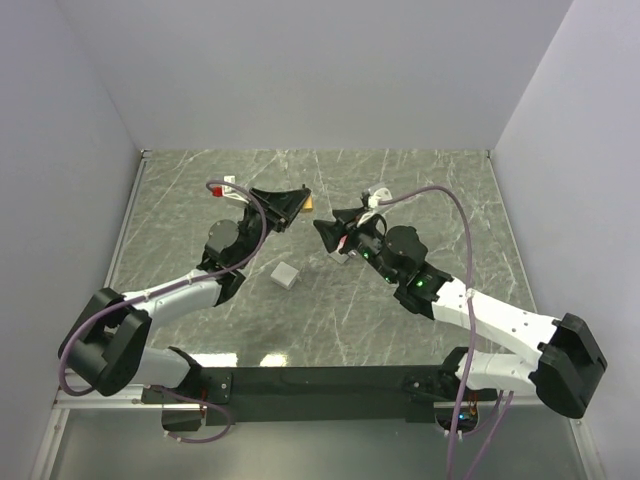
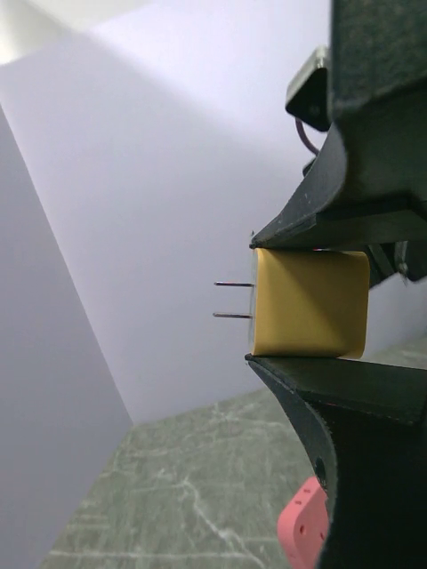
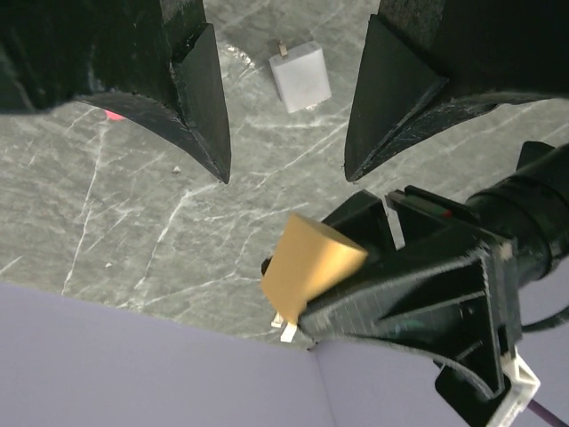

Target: Insert the plug

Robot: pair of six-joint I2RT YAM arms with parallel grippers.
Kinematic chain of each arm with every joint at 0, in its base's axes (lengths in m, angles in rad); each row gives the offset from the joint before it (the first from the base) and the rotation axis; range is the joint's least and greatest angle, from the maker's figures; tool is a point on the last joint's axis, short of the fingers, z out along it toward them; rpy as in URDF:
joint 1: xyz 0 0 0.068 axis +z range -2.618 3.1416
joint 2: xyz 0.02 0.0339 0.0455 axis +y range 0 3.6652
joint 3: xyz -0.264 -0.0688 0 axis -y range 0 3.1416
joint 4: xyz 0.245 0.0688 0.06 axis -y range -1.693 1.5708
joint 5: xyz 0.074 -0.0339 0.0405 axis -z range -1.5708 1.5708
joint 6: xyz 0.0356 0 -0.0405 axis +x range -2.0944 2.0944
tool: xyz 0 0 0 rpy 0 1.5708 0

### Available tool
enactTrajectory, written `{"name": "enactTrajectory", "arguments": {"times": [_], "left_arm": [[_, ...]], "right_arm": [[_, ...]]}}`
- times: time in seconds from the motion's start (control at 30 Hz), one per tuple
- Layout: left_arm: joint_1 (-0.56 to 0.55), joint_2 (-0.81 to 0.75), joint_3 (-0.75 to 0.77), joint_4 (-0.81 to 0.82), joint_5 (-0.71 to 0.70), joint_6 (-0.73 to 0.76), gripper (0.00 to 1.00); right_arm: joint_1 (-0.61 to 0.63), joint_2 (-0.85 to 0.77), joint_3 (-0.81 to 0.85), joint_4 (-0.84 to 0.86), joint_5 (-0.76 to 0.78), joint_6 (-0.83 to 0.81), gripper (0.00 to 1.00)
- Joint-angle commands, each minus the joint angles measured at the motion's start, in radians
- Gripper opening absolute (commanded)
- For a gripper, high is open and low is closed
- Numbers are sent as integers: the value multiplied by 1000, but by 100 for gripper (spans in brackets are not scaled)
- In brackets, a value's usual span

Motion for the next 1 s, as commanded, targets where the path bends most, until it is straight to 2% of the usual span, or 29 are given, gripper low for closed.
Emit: {"name": "enactTrajectory", "arguments": {"times": [0.0, 0.2, 0.43, 0.7, 0.97], "left_arm": [[-8, -10, -3, 118, -9, -89, 0], [-33, 11, -3, 135, -60, -105, 0], [-53, 64, 5, 184, -40, -157, 0], [-65, 88, 11, 210, -40, -172, 0], [-79, 107, 5, 230, -33, -188, 0]], "right_arm": [[22, 12, 35, 61, 34, -45, 61], [41, 28, 29, 98, 49, -66, 60], [42, 79, -5, 245, 54, -85, 59], [47, 149, 44, 236, 34, -97, 57], [50, 193, 32, 322, 106, -106, 54]]}}
